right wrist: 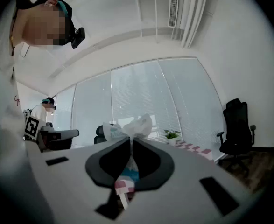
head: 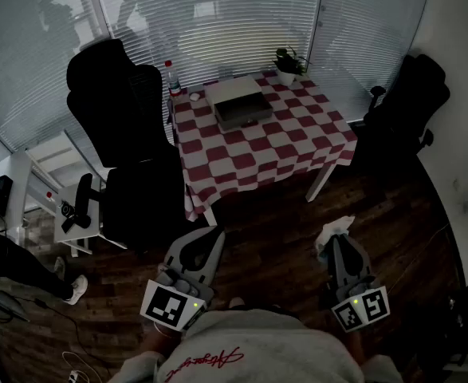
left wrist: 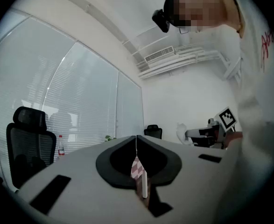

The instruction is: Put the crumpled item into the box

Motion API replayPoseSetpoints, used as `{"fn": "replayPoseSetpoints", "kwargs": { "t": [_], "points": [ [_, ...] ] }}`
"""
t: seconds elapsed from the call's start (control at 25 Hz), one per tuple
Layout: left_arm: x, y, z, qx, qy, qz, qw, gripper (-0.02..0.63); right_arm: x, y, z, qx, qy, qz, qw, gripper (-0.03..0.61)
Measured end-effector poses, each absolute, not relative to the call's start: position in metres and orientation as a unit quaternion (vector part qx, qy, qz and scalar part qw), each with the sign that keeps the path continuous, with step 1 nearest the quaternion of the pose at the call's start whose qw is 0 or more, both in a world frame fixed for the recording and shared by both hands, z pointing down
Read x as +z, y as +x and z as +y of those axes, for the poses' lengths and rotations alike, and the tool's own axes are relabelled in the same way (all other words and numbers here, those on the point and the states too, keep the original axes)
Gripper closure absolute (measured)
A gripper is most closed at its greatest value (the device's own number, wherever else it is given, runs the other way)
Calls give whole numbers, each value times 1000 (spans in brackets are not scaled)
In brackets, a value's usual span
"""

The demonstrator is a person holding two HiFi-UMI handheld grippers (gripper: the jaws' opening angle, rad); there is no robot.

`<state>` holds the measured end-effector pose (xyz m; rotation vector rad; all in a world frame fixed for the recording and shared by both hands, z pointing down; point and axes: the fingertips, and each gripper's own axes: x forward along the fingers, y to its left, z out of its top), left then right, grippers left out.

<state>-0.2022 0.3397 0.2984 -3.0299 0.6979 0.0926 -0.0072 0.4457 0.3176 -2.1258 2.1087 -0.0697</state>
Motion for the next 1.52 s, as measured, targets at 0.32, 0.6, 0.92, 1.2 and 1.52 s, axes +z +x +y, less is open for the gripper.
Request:
{"fn": "replayPoseSetpoints", "kwargs": {
  "t": [0.32, 0.6, 0.92, 1.2, 1.52],
  "points": [
    [297, -206, 335, 32, -974, 225, 22, 596, 322, -9, 443, -30, -711, 699, 74, 546],
    [298, -209, 333, 27, -974, 223, 19, 595, 322, -14, 438, -30, -709, 701, 73, 548],
    [298, -214, 330, 28, -973, 226, 20, 595, 326, -22, 431, -37, -700, 711, 57, 546],
    [298, -219, 327, 28, -974, 225, 26, 595, 328, -28, 430, -38, -706, 705, 54, 546],
    [302, -215, 319, 22, -974, 223, 15, 595, 327, -23, 423, -37, -707, 704, 63, 546]
  ]
}}
